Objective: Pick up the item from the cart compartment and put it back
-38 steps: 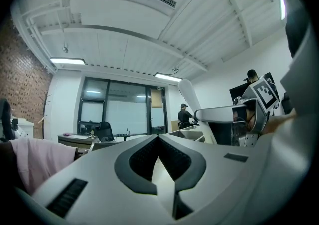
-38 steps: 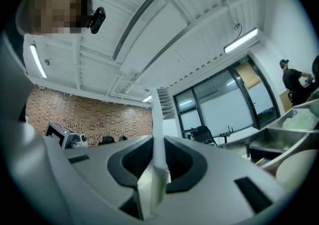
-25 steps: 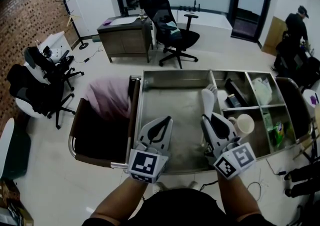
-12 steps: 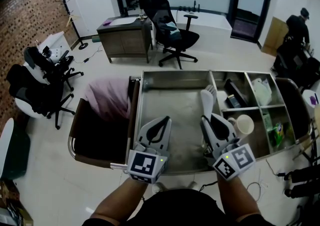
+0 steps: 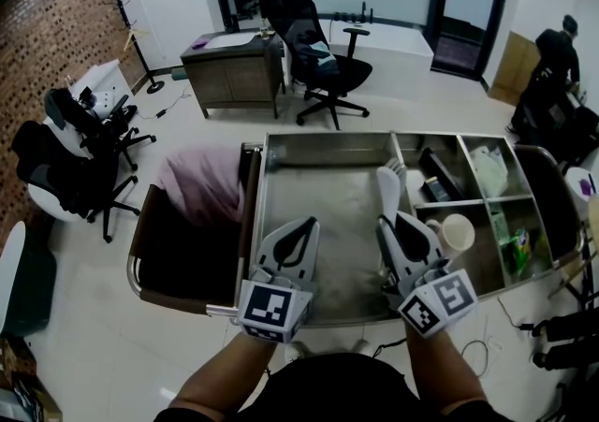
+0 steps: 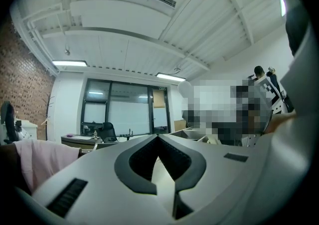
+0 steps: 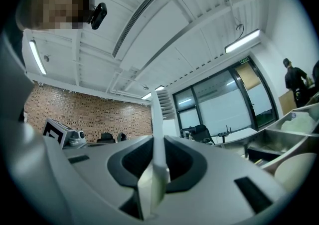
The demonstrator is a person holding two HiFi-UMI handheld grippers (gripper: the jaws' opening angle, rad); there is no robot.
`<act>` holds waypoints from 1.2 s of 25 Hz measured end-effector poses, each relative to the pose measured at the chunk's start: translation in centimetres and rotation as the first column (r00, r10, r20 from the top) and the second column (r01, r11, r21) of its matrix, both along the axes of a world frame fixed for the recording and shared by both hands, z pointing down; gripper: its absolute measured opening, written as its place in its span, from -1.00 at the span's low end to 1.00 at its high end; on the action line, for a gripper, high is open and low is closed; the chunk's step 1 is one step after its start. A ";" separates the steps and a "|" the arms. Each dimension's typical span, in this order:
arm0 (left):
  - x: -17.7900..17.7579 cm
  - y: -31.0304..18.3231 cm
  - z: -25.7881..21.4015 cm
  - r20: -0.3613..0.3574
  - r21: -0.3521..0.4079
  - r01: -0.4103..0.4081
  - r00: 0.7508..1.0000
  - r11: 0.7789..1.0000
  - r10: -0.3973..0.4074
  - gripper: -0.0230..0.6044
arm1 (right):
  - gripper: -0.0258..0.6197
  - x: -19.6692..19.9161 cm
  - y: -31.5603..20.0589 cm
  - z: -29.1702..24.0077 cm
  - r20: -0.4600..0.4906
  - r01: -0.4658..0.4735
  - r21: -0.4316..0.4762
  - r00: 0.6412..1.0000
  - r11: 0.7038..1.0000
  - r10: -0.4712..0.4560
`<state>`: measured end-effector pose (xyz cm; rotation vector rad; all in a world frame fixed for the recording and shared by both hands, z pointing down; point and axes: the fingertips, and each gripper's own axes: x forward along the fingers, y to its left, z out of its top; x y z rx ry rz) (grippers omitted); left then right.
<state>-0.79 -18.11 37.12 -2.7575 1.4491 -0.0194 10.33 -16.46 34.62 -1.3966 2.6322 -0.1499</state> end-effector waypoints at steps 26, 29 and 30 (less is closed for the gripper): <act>0.3 0.3 -0.3 -0.002 0.018 -0.022 1.000 1.000 0.022 -0.93 | -0.66 -0.9 -4.9 -2.3 -0.089 0.035 -0.045 0.995 0.998 -0.039; 0.6 0.5 -0.4 -0.005 0.008 -0.026 1.000 1.000 0.027 -0.93 | -0.66 -1.1 -6.1 -2.4 -0.121 0.038 -0.056 0.992 0.998 -0.044; 0.6 0.5 -0.3 -0.004 0.008 -0.029 1.000 1.000 0.029 -0.93 | -0.66 -1.2 -6.5 -2.4 -0.133 0.039 -0.061 0.990 0.997 -0.047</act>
